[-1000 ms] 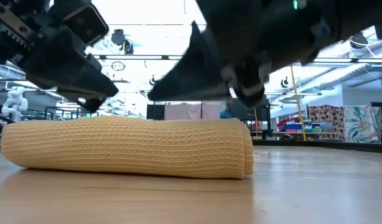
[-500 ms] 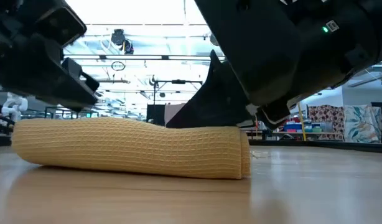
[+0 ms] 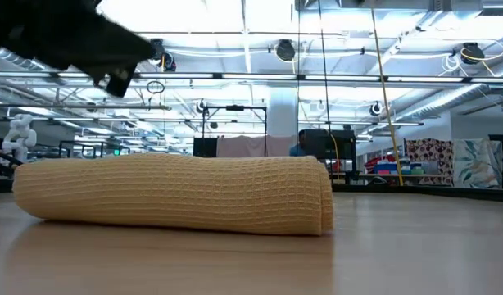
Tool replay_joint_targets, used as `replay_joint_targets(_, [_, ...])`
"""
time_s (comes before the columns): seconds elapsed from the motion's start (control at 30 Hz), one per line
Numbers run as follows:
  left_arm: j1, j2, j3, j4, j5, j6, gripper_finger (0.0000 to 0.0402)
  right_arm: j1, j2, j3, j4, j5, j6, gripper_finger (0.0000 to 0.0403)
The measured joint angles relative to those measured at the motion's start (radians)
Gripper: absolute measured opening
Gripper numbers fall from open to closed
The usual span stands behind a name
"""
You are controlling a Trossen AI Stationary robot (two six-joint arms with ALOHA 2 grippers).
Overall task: Roll towel
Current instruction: Return to Home Position
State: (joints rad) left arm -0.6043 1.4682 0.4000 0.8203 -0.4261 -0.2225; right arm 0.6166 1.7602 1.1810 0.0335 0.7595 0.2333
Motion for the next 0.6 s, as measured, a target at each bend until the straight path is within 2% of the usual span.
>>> replay_joint_targets(0.1, [0.019, -0.073, 0.000, -0.025, -0.003, 0.058, 0.0011, 0.002, -0.112, -0.042, -0.076, -0.005, -0.053, 0.0000])
replay_joint_targets(0.23, [0.034, -0.162, 0.000, -0.019, -0.004, 0.248, 0.0011, 0.003, -0.245, -0.192, -0.057, -0.064, -0.057, 0.0000])
replay_joint_targets(0.37, [0.057, -0.192, 0.001, -0.056, -0.047, 0.257, 0.0011, -0.012, -0.342, -0.413, 0.220, -0.119, -0.067, 0.0000])
replay_joint_targets(0.53, [0.073, -0.188, -0.020, -0.103, -0.061, 0.257, 0.0011, -0.065, -0.368, -0.673, 0.658, -0.294, -0.125, 0.0000])
replay_joint_targets(0.6, [0.083, -0.188, -0.062, -0.063, -0.061, 0.255, 0.0011, -0.087, -0.382, -0.740, 0.732, -0.341, -0.115, 0.0000])
